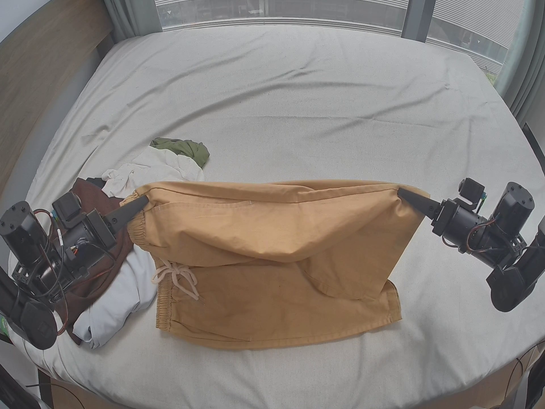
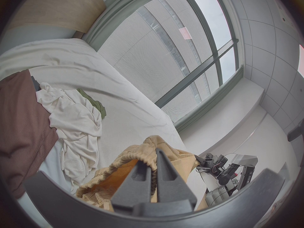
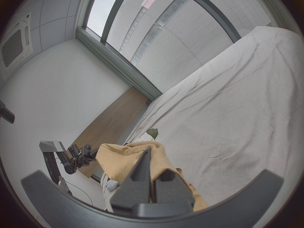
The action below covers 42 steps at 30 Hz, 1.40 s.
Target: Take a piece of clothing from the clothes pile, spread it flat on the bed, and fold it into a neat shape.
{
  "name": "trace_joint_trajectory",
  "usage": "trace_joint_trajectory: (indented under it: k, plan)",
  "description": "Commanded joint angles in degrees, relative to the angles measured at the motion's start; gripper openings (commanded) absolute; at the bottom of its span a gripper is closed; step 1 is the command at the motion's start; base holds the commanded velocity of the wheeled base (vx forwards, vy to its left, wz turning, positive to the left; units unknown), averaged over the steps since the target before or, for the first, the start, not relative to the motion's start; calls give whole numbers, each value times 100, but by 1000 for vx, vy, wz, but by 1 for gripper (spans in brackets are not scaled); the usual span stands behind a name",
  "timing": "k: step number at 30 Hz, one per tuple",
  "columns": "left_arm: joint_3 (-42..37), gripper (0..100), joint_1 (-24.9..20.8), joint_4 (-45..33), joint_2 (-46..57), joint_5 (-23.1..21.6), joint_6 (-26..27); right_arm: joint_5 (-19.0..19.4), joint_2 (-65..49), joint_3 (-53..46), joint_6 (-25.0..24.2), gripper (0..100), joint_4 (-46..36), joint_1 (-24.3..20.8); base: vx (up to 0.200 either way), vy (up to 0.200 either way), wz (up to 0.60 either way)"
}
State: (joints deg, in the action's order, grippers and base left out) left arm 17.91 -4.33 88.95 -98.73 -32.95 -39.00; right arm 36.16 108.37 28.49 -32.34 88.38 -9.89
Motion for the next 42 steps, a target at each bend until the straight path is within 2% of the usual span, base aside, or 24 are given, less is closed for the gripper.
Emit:
trace_joint_trajectory:
  k: [1, 10, 14, 29, 42]
  plan:
    - [-7, 0, -42, 17, 232, -1, -29, 14, -71, 34, 0, 0, 4, -13, 0, 0, 0]
    - [11, 0, 2, 17, 214, -1, -161, 41, -132, 122, -9, 0, 4, -13, 0, 0, 0]
    - [2, 0, 37, 17, 152, -1, -152, 172, -203, 122, -27, 0, 4, 4, 0, 0, 0]
    - [-42, 0, 178, 17, 82, -27, -126, 172, -176, 298, -27, 0, 4, 224, 0, 0, 0]
    - [-33, 0, 187, 17, 56, -27, -126, 181, -168, 324, -35, 0, 4, 233, 0, 0, 0]
